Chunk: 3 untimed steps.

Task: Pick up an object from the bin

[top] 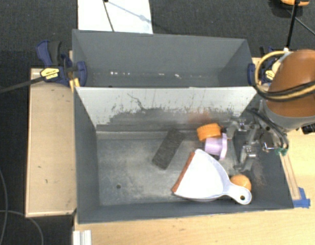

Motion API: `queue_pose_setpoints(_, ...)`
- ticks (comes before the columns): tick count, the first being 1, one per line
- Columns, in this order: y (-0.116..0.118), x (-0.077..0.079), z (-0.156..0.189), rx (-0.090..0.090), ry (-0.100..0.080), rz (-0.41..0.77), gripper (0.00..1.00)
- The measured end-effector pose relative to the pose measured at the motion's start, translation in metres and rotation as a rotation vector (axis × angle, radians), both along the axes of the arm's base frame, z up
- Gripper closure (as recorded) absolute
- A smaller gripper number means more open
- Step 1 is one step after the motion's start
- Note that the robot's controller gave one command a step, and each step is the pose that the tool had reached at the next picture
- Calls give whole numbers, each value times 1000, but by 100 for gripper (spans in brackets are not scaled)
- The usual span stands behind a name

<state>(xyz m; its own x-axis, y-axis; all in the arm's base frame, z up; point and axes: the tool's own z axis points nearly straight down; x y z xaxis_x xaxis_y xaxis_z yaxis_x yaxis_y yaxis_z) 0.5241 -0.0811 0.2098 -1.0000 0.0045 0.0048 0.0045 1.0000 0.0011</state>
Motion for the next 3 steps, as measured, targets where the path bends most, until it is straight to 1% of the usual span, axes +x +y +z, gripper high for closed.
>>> queue_pose_setpoints(1,0,0,2,-1,-3,1,0)
queue_pose_setpoints(2,-3,3,6,-1,-8,60,0)
queue_pose_setpoints(3,15,29,-42,-3,-17,77,0)
